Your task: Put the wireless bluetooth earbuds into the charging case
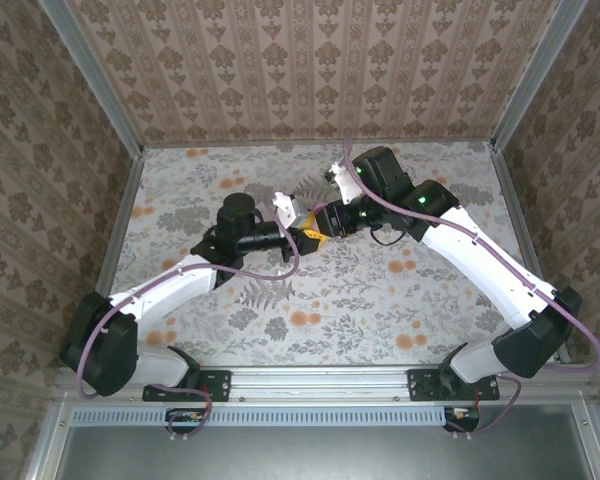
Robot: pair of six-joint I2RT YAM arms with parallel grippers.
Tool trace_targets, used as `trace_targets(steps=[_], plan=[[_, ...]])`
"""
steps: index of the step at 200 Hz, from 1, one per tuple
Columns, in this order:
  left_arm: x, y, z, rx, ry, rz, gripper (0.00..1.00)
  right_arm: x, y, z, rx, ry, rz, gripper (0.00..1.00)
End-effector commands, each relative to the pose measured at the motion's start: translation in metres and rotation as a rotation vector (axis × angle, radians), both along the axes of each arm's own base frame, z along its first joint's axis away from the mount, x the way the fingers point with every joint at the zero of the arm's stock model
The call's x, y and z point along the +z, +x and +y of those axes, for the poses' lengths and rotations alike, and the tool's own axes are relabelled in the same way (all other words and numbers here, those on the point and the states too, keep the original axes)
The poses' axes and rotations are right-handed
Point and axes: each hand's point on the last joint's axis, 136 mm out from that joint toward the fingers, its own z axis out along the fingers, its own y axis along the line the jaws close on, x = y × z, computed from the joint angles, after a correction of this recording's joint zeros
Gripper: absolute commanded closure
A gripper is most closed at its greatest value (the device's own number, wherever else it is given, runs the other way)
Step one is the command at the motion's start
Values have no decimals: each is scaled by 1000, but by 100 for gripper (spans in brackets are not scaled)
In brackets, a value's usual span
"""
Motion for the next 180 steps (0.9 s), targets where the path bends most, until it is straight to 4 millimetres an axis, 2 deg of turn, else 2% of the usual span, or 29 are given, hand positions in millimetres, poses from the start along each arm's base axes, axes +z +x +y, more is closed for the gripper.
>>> trace_targets(steps=[1,38,73,92,131,135,180], plan=[[31,-4,-3,-31,-70,-65,77,-2,-1,1,-3,-2,1,65],[32,-3,-2,-24,-76,-66,77,3,-1,1,-5,8,-3,64],[33,0,1,2,-82,-79,77,9,-2,-2,-26,24,-11,56],[32,1,3,11,-82,-80,77,13,-3,-4,-34,39,-13,56],[33,2,4,14,-87,-80,77,9,0,-8,-65,54,4,55],[34,3,5,18,-89,-81,77,20,-4,-11,-66,73,-19,54],[34,4,5,26,-91,-84,77,31,-9,-10,-51,149,-21,55]])
